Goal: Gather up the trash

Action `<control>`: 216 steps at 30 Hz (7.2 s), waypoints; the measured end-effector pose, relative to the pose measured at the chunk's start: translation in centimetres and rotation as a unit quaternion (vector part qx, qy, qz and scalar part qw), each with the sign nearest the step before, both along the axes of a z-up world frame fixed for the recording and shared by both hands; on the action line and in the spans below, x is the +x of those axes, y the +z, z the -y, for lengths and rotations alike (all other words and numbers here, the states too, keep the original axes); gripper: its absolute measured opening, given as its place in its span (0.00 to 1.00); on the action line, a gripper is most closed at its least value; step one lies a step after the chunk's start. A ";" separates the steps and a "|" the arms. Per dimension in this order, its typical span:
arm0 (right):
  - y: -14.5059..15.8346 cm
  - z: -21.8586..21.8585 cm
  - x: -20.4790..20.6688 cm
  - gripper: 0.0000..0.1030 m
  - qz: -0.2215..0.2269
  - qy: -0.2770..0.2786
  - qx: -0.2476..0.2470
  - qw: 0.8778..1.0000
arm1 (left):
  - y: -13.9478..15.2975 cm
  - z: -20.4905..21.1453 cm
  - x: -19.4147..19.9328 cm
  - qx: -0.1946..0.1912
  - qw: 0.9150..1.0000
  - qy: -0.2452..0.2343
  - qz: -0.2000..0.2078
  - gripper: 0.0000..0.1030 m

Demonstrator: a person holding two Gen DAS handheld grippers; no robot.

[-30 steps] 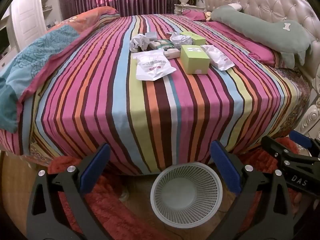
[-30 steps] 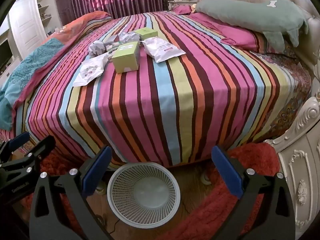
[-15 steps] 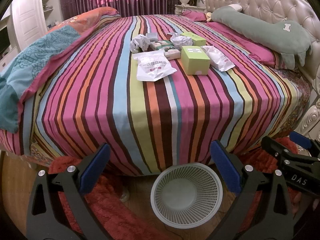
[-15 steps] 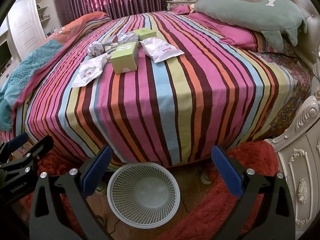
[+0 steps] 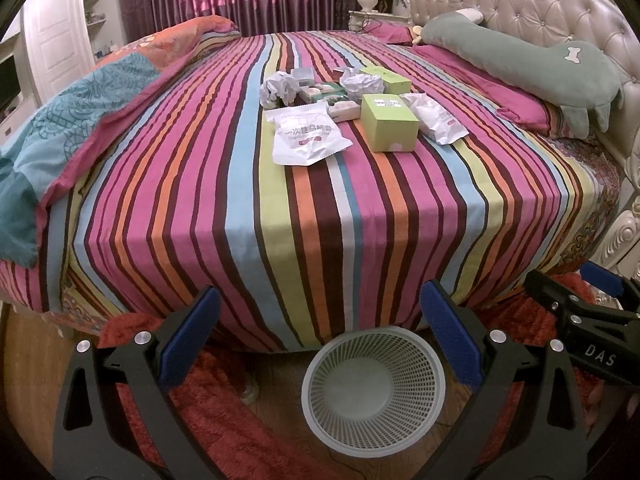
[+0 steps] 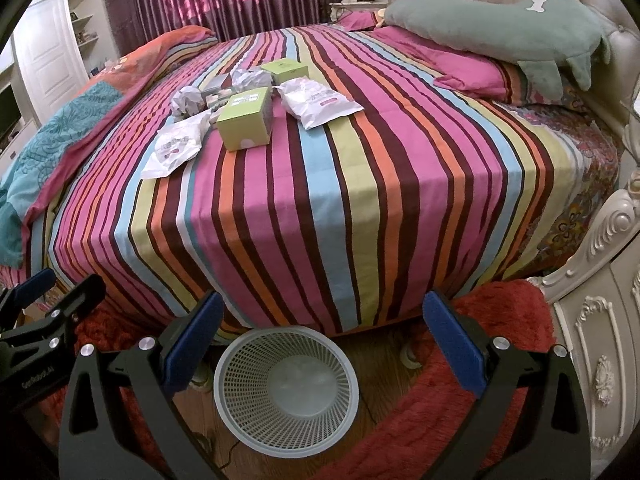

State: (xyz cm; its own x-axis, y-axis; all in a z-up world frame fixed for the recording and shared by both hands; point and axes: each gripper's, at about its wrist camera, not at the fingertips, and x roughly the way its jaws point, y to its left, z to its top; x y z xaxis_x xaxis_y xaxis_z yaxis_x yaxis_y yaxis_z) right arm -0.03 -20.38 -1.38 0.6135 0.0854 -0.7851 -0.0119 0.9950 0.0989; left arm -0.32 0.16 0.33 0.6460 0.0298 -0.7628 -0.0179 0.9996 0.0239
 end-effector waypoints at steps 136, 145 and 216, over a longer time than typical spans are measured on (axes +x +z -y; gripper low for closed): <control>-5.1 0.8 7.1 0.74 -0.141 0.077 0.156 0.975 | -6.3 0.5 4.9 -0.082 0.984 -0.077 -0.138 0.62; -10.3 -0.4 6.5 0.74 -0.238 0.057 0.166 0.955 | -10.4 1.2 4.4 -0.079 0.973 -0.062 -0.207 0.62; -21.3 1.3 6.4 0.92 -0.421 -0.102 0.200 0.879 | -21.7 0.1 6.5 -0.157 0.895 0.026 -0.417 0.86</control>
State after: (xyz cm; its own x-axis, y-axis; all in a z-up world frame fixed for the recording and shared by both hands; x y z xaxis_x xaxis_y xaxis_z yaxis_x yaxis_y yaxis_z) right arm 6.39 -21.70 -22.64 -0.1355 0.4134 -0.9004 0.4080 0.8514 0.3296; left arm 6.20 0.04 -21.39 -0.1474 -0.2575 -0.9550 -0.1723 0.9574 -0.2315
